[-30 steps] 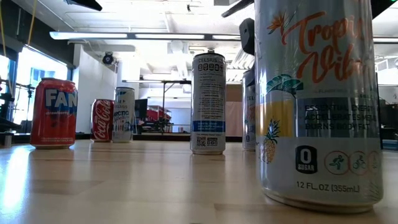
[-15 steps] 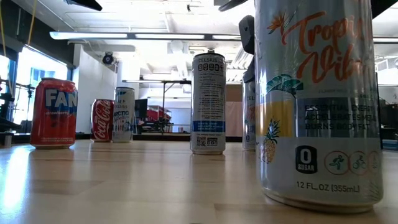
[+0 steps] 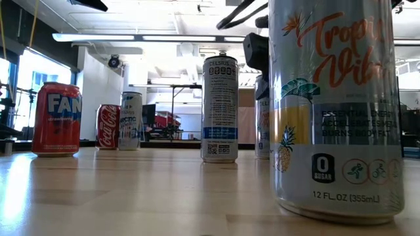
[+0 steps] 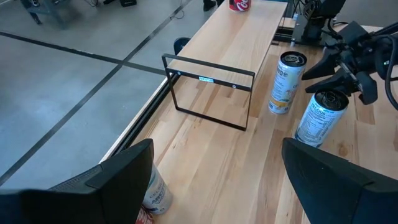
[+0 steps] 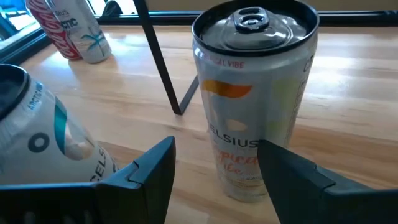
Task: Place canned beverage on shelf
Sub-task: Put the white soda can on the shelf
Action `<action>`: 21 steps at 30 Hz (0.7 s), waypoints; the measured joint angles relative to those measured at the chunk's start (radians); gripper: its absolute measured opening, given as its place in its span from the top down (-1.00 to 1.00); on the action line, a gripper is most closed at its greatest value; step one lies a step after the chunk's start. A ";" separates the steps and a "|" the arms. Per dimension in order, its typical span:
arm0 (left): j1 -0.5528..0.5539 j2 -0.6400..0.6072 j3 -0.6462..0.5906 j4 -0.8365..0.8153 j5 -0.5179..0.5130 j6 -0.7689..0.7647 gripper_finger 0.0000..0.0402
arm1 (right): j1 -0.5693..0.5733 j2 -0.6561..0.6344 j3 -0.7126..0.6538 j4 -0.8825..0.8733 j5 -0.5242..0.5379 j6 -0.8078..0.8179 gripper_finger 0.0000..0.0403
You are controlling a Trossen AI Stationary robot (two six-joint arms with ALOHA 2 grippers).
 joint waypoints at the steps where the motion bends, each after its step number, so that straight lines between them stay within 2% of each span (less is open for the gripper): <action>1: 0.000 0.000 0.000 0.000 0.000 0.000 -0.67 | 0.000 0.000 0.000 0.000 0.001 0.000 -0.06; 7: 0.000 0.000 0.000 0.000 0.000 0.000 -0.67 | 0.005 0.000 0.000 0.001 0.025 -0.002 -0.06; 12: 0.000 0.000 0.000 0.000 0.000 0.000 -0.67 | 0.030 0.000 0.001 0.075 0.132 -0.026 -0.06; 17: 0.000 0.000 0.000 0.000 0.000 0.000 -0.67 | 0.048 0.000 0.001 0.098 0.138 -0.066 -0.06; 21: 0.000 0.000 0.000 0.000 0.000 0.000 -0.67 | 0.054 0.000 0.001 0.093 0.192 -0.074 -0.12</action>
